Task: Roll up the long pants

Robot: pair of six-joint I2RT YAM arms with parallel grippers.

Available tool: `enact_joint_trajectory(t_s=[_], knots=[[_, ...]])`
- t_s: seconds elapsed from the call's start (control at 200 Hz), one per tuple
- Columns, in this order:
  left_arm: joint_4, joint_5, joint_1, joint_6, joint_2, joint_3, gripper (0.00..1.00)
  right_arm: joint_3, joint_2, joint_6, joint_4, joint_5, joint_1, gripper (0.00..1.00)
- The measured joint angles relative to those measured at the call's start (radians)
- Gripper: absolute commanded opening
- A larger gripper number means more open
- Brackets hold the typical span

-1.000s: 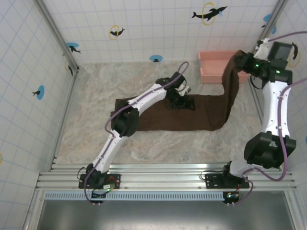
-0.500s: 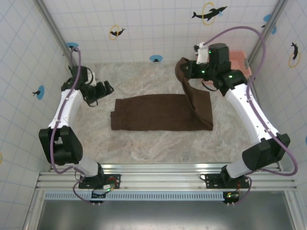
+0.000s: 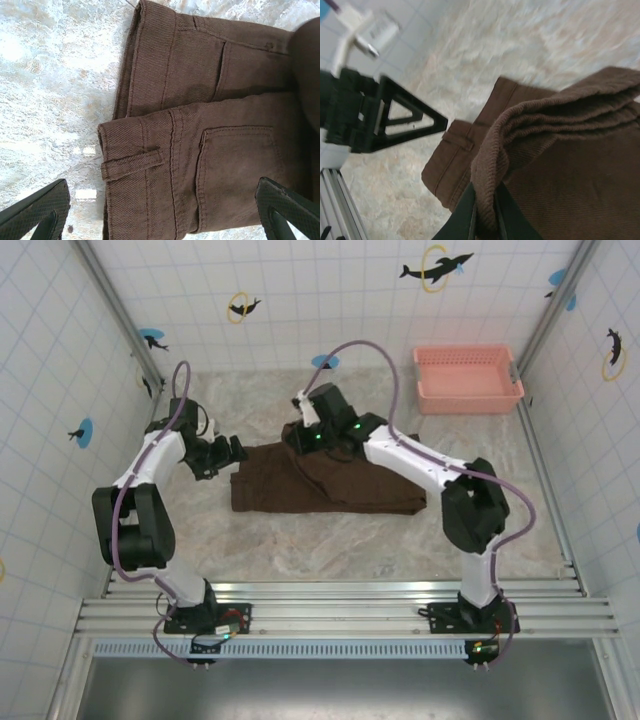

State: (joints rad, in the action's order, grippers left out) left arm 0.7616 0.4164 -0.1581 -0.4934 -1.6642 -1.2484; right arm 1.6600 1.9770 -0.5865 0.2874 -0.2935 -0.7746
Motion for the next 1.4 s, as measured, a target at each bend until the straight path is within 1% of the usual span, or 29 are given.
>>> enact_joint_trajectory(t_s=[0.035, 0.06, 0.085, 0.115, 0.185, 0.22, 0.245, 0.29, 0.34, 0.395, 0.53, 0.606, 0.671, 0.781, 0.821, 0.881, 0.916, 0.981, 1.056, 1.136, 1.216, 1.306, 1.401], knots=[[0.0, 0.0, -0.002, 0.001, 0.0, -0.003, 0.97, 0.006, 0.028, -0.008, -0.006, -0.002, -0.02, 0.01], [0.0, 0.002, -0.004, 0.002, 0.0, -0.005, 0.97, 0.014, 0.048, -0.013, -0.009, -0.002, -0.034, 0.03], [0.001, 0.006, -0.006, 0.006, 0.0, -0.006, 0.97, 0.023, 0.069, -0.017, -0.011, -0.007, -0.048, 0.08], [0.004, 0.013, -0.01, 0.011, -0.003, -0.01, 0.97, 0.034, 0.093, -0.024, -0.015, -0.014, -0.063, 0.15], [0.016, 0.028, -0.013, 0.022, -0.017, -0.03, 0.97, 0.078, 0.155, -0.046, -0.015, -0.036, -0.097, 0.37], [0.019, 0.034, -0.016, 0.024, -0.027, -0.04, 0.97, 0.1, 0.184, -0.051, -0.018, -0.046, -0.112, 0.45], [0.019, 0.037, -0.017, 0.026, -0.033, -0.045, 0.97, 0.114, 0.203, -0.058, -0.023, -0.051, -0.124, 0.49], [0.021, 0.04, -0.018, 0.027, -0.041, -0.053, 0.97, 0.122, 0.223, -0.054, -0.033, -0.063, -0.141, 0.51], [0.024, 0.039, -0.019, 0.032, -0.044, -0.057, 0.97, 0.122, 0.231, -0.062, -0.035, -0.071, -0.158, 0.57], [0.035, 0.033, -0.019, 0.042, -0.044, -0.061, 0.97, 0.121, 0.232, -0.064, -0.04, -0.079, -0.171, 0.59], [0.055, -0.011, -0.019, 0.067, -0.043, -0.077, 0.97, 0.115, 0.201, -0.043, -0.05, -0.073, -0.156, 0.59], [0.06, -0.038, -0.019, 0.079, -0.036, -0.082, 0.97, 0.084, 0.141, -0.021, -0.032, -0.04, -0.128, 0.58], [0.061, -0.059, -0.015, 0.083, -0.02, -0.082, 0.97, 0.031, 0.053, -0.005, -0.008, -0.009, -0.086, 0.56], [0.061, -0.094, 0.016, 0.101, 0.012, -0.084, 0.97, -0.084, -0.123, 0.031, 0.029, 0.048, 0.011, 0.58], [0.061, -0.116, 0.044, 0.105, 0.02, -0.089, 0.97, -0.129, -0.187, 0.043, 0.047, 0.07, 0.053, 0.59], [0.06, -0.143, 0.098, 0.118, 0.026, -0.099, 0.97, -0.191, -0.27, 0.064, 0.082, 0.107, 0.118, 0.66], [0.06, -0.157, 0.132, 0.125, 0.026, -0.103, 0.97, -0.236, -0.32, 0.081, 0.104, 0.129, 0.159, 0.69], [0.068, -0.173, 0.187, 0.131, 0.021, -0.114, 0.97, -0.326, -0.401, 0.114, 0.144, 0.159, 0.229, 0.71], [0.07, -0.188, 0.253, 0.129, 0.003, -0.137, 0.97, -0.434, -0.477, 0.144, 0.186, 0.162, 0.316, 0.71], [0.057, -0.187, 0.32, 0.118, -0.019, -0.148, 0.97, -0.521, -0.526, 0.181, 0.243, 0.167, 0.412, 0.71], [0.027, -0.153, 0.386, 0.082, -0.055, -0.145, 0.97, -0.565, -0.536, 0.226, 0.308, 0.184, 0.505, 0.71], [-0.007, -0.121, 0.452, 0.045, -0.108, -0.135, 0.97, -0.586, -0.536, 0.266, 0.35, 0.18, 0.578, 0.7], [-0.02, -0.112, 0.514, 0.021, -0.167, -0.123, 0.97, -0.618, -0.531, 0.289, 0.349, 0.152, 0.639, 0.7]])
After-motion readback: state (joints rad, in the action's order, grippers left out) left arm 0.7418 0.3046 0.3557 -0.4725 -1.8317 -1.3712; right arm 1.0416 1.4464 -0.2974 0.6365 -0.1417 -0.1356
